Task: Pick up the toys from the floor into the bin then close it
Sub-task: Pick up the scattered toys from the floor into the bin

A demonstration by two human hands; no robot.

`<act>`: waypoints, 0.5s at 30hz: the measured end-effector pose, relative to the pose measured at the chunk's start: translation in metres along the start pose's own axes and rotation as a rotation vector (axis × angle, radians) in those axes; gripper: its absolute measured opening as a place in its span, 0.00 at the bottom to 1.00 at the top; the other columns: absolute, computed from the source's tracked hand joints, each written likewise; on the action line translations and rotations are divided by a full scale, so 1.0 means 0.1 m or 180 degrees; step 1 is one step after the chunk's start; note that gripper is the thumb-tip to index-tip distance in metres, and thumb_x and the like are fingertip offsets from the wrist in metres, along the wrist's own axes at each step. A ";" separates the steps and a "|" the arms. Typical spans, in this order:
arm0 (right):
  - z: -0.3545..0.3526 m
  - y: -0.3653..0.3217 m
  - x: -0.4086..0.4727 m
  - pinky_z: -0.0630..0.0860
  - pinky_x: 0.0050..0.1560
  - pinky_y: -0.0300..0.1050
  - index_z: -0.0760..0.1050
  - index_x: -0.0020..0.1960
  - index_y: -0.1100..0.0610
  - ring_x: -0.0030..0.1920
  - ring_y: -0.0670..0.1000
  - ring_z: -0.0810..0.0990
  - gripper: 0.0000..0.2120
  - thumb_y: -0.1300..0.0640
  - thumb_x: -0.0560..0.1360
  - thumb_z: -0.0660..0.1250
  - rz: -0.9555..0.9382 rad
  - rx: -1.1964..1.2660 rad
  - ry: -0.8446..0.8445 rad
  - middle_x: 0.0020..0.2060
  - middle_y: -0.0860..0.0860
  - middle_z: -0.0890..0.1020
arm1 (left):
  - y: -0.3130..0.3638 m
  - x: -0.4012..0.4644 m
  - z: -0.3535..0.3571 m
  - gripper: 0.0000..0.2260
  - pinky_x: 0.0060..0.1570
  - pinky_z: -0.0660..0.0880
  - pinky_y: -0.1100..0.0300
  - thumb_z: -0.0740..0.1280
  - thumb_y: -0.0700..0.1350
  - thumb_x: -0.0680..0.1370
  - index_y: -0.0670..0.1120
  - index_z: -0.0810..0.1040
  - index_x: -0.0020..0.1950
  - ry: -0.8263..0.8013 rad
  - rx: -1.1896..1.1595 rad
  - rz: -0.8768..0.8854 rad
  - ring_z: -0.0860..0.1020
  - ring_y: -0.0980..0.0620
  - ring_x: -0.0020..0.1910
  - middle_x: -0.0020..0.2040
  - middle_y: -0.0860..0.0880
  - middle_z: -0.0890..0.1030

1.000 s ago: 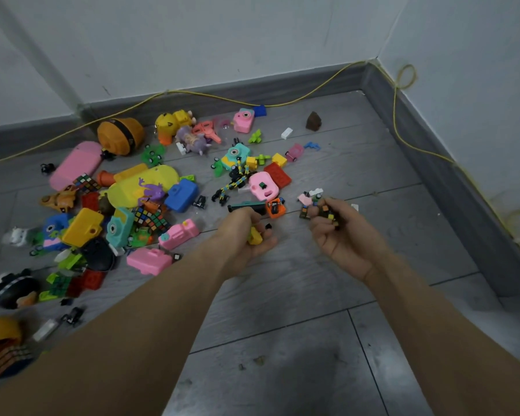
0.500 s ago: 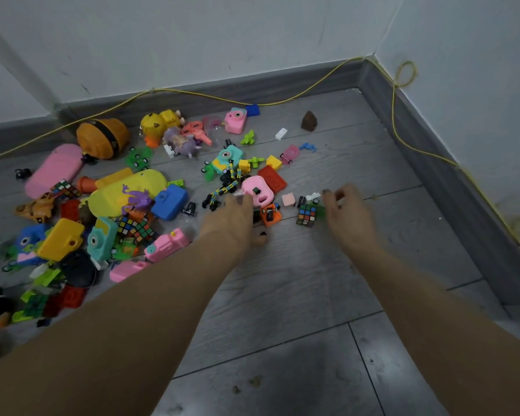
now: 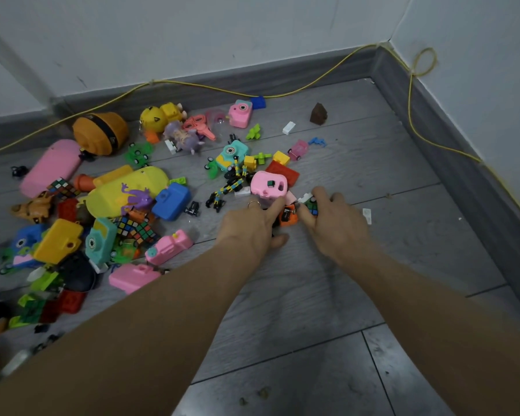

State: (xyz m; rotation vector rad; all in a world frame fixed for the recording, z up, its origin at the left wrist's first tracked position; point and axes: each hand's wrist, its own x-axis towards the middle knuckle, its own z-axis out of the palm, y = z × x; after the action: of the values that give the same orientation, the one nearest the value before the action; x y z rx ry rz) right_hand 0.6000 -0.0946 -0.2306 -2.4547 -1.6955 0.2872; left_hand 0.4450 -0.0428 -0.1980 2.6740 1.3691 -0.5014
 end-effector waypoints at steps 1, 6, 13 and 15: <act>0.02 0.01 -0.01 0.73 0.41 0.51 0.65 0.65 0.53 0.44 0.61 0.77 0.22 0.39 0.80 0.53 -0.0075 -0.0005 0.0049 0.47 0.58 0.73 | 0.00 0.01 0.00 0.31 0.36 0.69 0.54 0.55 0.65 0.80 0.56 0.48 0.78 0.0054 0.0058 0.0046 0.79 0.42 0.51 0.65 0.40 0.70; 0.05 0.02 0.02 0.75 0.40 0.52 0.64 0.69 0.50 0.42 0.59 0.75 0.21 0.42 0.80 0.50 -0.0215 0.0026 0.0121 0.47 0.58 0.72 | 0.00 0.03 -0.04 0.26 0.39 0.69 0.53 0.51 0.60 0.83 0.59 0.48 0.78 0.0234 0.0240 0.0209 0.79 0.42 0.55 0.69 0.40 0.68; 0.04 0.01 -0.01 0.75 0.38 0.50 0.66 0.67 0.48 0.43 0.57 0.75 0.21 0.40 0.80 0.47 -0.0540 -0.0187 0.0099 0.47 0.55 0.71 | -0.28 -0.08 -0.04 0.21 0.29 0.65 0.57 0.49 0.58 0.84 0.57 0.51 0.76 0.0220 0.0508 0.0459 0.78 0.45 0.43 0.64 0.41 0.72; 0.04 -0.04 -0.03 0.74 0.39 0.47 0.65 0.66 0.47 0.46 0.55 0.75 0.20 0.39 0.80 0.50 -0.0562 -0.0258 0.0046 0.51 0.55 0.69 | -0.39 -0.16 -0.02 0.19 0.26 0.65 0.58 0.47 0.59 0.83 0.57 0.51 0.73 0.0107 0.0486 0.0451 0.74 0.47 0.38 0.64 0.41 0.72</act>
State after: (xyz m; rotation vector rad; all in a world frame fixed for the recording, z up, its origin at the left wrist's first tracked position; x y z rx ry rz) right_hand 0.5941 -0.0957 -0.2336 -2.3336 -1.9383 0.1825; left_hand 0.4054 -0.0312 -0.1887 2.8874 1.1826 -0.5697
